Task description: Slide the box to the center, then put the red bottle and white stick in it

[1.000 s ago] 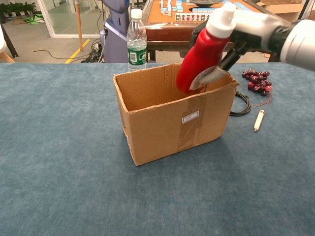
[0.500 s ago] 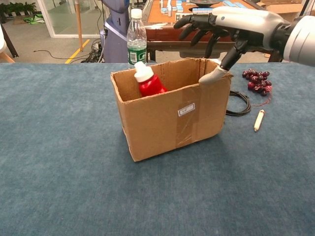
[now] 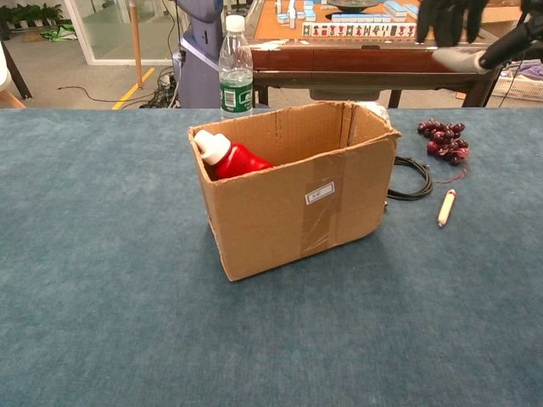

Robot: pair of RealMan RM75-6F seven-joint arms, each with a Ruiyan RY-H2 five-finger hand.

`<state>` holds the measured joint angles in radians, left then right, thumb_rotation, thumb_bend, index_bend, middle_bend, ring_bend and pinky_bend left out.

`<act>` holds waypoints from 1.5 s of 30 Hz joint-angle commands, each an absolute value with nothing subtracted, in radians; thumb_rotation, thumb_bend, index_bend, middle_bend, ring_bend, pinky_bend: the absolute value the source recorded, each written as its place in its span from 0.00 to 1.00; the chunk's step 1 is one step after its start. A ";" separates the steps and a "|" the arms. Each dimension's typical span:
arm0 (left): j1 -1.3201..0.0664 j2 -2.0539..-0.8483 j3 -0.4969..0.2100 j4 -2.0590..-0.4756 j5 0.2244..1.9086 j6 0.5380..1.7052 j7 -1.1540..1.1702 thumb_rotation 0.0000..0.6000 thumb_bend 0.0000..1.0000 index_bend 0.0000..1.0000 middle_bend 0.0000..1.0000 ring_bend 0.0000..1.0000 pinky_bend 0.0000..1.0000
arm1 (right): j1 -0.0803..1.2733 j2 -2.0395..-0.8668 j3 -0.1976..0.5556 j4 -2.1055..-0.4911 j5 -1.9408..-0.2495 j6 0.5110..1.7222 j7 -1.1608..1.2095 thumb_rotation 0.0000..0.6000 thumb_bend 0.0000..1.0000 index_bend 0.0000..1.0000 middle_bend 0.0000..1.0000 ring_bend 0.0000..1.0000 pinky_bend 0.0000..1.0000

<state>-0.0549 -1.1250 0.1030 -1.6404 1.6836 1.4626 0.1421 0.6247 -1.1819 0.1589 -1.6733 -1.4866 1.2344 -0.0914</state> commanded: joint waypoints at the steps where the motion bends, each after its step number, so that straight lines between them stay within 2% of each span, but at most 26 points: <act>1: -0.056 -1.127 0.104 -1.640 1.682 1.460 0.144 1.00 0.00 0.41 0.33 0.19 0.28 | 0.584 -1.174 0.148 -1.641 -1.483 1.273 -0.163 1.00 0.81 0.76 0.82 0.75 0.67; 4: -0.056 -1.128 0.104 -1.639 1.682 1.457 0.145 1.00 0.00 0.41 0.33 0.19 0.28 | 0.568 -1.171 0.133 -1.611 -1.463 1.260 -0.220 1.00 0.77 0.79 0.87 0.79 0.68; 8: -0.057 -1.128 0.103 -1.638 1.679 1.456 0.144 1.00 0.00 0.41 0.33 0.19 0.28 | 0.551 -1.179 0.116 -1.571 -1.456 1.251 -0.239 1.00 0.73 0.79 0.88 0.79 0.68; 10: -0.057 -1.129 0.103 -1.638 1.678 1.455 0.145 1.00 0.00 0.41 0.33 0.19 0.28 | 0.544 -1.179 0.102 -1.550 -1.458 1.233 -0.219 1.00 0.62 0.78 0.86 0.79 0.68; 15: -0.058 -1.130 0.104 -1.636 1.678 1.453 0.147 1.00 0.00 0.41 0.33 0.19 0.28 | 0.544 -1.171 0.063 -1.500 -1.450 1.152 -0.215 1.00 0.10 0.62 0.69 0.69 0.68; 16: -0.057 -1.131 0.104 -1.636 1.677 1.452 0.148 1.00 0.00 0.41 0.33 0.19 0.28 | 0.545 -1.172 0.058 -1.492 -1.443 1.136 -0.229 1.00 0.04 0.61 0.67 0.67 0.68; 18: -0.058 -1.131 0.104 -1.636 1.676 1.451 0.148 1.00 0.00 0.41 0.33 0.19 0.28 | 0.550 -1.175 0.051 -1.481 -1.421 1.096 -0.263 1.00 0.00 0.57 0.64 0.66 0.69; 21: -0.058 -1.131 0.104 -1.636 1.676 1.452 0.147 1.00 0.00 0.41 0.33 0.19 0.29 | 0.561 -1.184 0.046 -1.467 -1.388 1.045 -0.309 1.00 0.00 0.50 0.65 0.68 0.75; 27: -0.058 -1.130 0.104 -1.635 1.675 1.452 0.144 1.00 0.00 0.41 0.33 0.19 0.30 | 0.591 -1.216 0.044 -1.424 -1.333 0.954 -0.389 1.00 0.00 0.45 0.94 0.95 0.94; 29: -0.058 -1.130 0.105 -1.634 1.675 1.452 0.143 1.00 0.00 0.41 0.33 0.19 0.31 | 0.603 -1.229 0.045 -1.405 -1.325 0.929 -0.395 1.00 0.00 0.45 0.99 0.99 0.98; 36: -0.058 -1.130 0.104 -1.634 1.671 1.451 0.143 1.00 0.00 0.41 0.33 0.19 0.32 | 0.646 -1.278 0.031 -1.300 -1.372 0.851 -0.304 1.00 0.00 0.45 1.00 1.00 1.00; 45: -0.058 -1.130 0.102 -1.631 1.661 1.445 0.145 1.00 0.00 0.41 0.33 0.19 0.34 | 0.688 -1.373 -0.001 -1.125 -1.474 0.814 -0.161 1.00 0.01 0.45 1.00 1.00 1.00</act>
